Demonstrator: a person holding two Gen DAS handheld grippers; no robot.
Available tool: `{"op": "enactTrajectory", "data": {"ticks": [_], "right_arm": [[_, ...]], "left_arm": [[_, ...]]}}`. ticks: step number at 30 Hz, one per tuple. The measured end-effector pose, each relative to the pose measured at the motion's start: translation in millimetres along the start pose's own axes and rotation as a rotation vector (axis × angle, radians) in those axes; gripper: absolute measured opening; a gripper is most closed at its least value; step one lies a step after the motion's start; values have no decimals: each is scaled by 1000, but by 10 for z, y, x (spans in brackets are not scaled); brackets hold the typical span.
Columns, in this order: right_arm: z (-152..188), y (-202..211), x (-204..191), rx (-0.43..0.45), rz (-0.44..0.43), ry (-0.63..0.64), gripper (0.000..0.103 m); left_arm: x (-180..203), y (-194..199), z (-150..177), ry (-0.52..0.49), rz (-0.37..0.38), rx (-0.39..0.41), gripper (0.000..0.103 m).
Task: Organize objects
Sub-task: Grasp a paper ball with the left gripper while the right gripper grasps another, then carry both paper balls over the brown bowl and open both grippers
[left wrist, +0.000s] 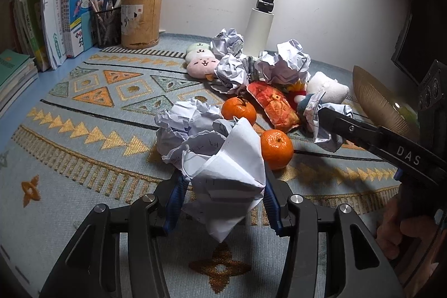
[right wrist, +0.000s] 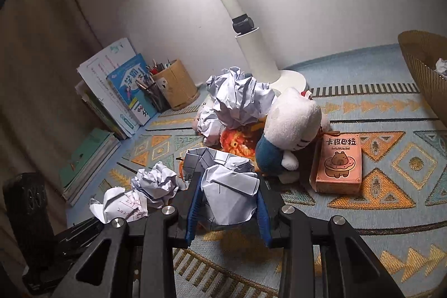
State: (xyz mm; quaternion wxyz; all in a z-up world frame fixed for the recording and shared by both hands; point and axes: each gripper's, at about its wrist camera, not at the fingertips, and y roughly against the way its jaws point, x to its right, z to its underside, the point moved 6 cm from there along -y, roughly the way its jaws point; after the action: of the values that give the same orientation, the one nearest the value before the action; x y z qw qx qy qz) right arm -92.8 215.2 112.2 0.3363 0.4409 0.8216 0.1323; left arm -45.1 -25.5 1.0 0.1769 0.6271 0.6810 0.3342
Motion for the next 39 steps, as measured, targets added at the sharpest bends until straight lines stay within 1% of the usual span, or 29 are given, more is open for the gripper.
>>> {"op": "enactTrajectory", "data": {"ticks": [7,15,20,28,31,33,35,37,39], "right_arm": [[41,-18,-201,-19,8,88,34],[24,-52,-89,-22,9,40,34],[21,-66,-86,-28,9,41,34],[11,-76,-25,-32,5,24,34],[8,-73,48,-31,21,-5,34],[13,-61,149,-31,36,-53,34],[-13,38,234,16,28,-99,34],[-58,150,261,58,37,-108,34],[-162,293,228,95,19,-100,34]], "left_arm": [[0,-7,6,4,3,-2,47],[-16,-33,20,14,6,-16,48],[-18,-43,25,16,7,-21,48],[-16,-17,15,15,21,-7,48],[-39,80,-5,30,30,43,49],[-52,163,-20,39,42,85,49],[-43,240,-35,35,38,125,49],[1,304,-58,16,19,162,48],[77,352,-108,4,67,201,48]]}}
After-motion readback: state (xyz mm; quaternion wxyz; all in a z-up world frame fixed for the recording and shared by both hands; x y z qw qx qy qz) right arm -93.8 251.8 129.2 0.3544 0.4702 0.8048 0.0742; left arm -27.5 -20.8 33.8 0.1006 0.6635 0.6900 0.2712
